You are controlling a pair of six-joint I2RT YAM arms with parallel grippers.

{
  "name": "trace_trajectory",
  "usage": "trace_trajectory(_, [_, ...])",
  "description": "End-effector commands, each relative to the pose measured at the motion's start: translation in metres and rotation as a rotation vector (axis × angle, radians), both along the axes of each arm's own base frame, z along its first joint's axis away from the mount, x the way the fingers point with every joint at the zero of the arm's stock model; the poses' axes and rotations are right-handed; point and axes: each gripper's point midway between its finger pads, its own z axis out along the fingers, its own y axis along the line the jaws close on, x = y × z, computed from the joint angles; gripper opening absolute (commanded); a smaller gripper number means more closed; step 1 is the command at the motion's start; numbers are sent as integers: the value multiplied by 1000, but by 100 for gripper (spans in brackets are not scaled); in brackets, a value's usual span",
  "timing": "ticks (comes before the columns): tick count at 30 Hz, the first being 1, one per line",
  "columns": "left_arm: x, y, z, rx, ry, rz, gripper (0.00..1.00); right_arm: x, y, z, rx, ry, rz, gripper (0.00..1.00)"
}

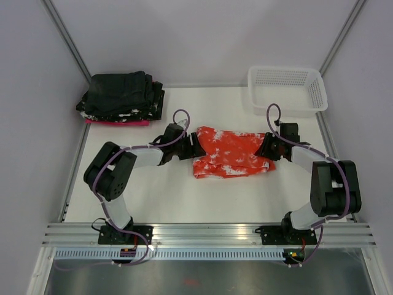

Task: Fold and stack the trousers
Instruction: Neatly place the folded trousers to the corner

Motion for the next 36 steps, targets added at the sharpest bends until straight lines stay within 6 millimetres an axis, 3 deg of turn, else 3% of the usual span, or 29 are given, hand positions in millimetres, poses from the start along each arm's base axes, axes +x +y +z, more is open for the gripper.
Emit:
trace_trajectory(1, [-8, -2, -18, -18, 57, 13, 63, -18, 2, -14, 17, 41, -7, 30])
trace_trajectory(3, [-9, -4, -17, -35, 62, 11, 51, -21, 3, -17, 27, 47, -10, 16])
trace_trajectory(4, [-9, -3, -16, -37, 61, 14, 30, -22, 4, -18, 32, 51, -14, 6])
trace_trajectory(5, [0, -1, -2, -18, 12, 15, 3, -24, 8, -14, 56, 44, -14, 0])
trace_trajectory(7, [5, 3, 3, 11, -12, 14, 2, -23, 13, -7, 91, 28, -13, 0])
trace_trajectory(10, [25, 16, 38, 37, -103, 26, 2, -15, 30, 19, 190, -52, -15, 0])
trace_trajectory(12, [46, 33, 74, 23, -179, 73, 2, -9, 44, 35, 203, -98, 8, 0])
trace_trajectory(14, [61, 46, 101, 18, -239, 96, 2, 7, 54, 63, 192, -174, 10, 0])
trace_trajectory(17, [92, 83, 153, 22, -333, 164, 2, 31, 82, 108, 237, -271, 41, 0])
trace_trajectory(18, [104, 90, 183, 11, -391, 180, 2, 38, 93, 118, 254, -296, 58, 0])
trace_trajectory(19, [108, 100, 192, 29, -408, 190, 2, 56, 103, 149, 280, -377, 71, 0])
trace_trajectory(21, [129, 130, 229, 26, -478, 257, 2, 74, 124, 167, 306, -417, 94, 0])
trace_trajectory(22, [135, 141, 236, 23, -479, 286, 2, 92, 136, 200, 329, -487, 115, 0])
trace_trajectory(23, [143, 168, 242, 30, -471, 341, 2, 100, 146, 210, 343, -505, 134, 0])
trace_trajectory(24, [150, 180, 254, 20, -480, 364, 2, 119, 168, 228, 364, -534, 177, 0])
trace_trajectory(26, [163, 218, 267, 33, -504, 440, 2, 136, 193, 242, 384, -561, 229, 0])
trace_trajectory(27, [170, 240, 283, 36, -539, 480, 2, 149, 213, 223, 389, -523, 263, 0])
trace_trajectory(28, [174, 253, 289, 38, -547, 502, 2, 165, 228, 261, 421, -602, 292, 0])
trace_trajectory(29, [181, 281, 287, 46, -540, 549, 2, 174, 237, 269, 440, -615, 309, 0])
trace_trajectory(30, [185, 293, 301, 37, -558, 565, 2, 190, 256, 248, 469, -577, 322, 0])
trace_trajectory(31, [188, 304, 303, 30, -555, 584, 2, 199, 271, 289, 527, -661, 371, 0])
trace_trajectory(32, [193, 329, 301, 38, -552, 628, 2, 206, 282, 295, 560, -676, 391, 0])
trace_trajectory(33, [196, 340, 309, 40, -576, 650, 2, 221, 302, 269, 590, -647, 407, 0])
trace_trajectory(34, [198, 351, 310, 41, -584, 671, 2, 220, 315, 317, 680, -728, 453, 0])
trace_trajectory(35, [202, 373, 303, 52, -571, 711, 2, 218, 330, 324, 728, -742, 477, 0])
trace_trajectory(36, [205, 386, 310, 46, -578, 742, 2, 225, 342, 334, 786, -815, 496, 0])
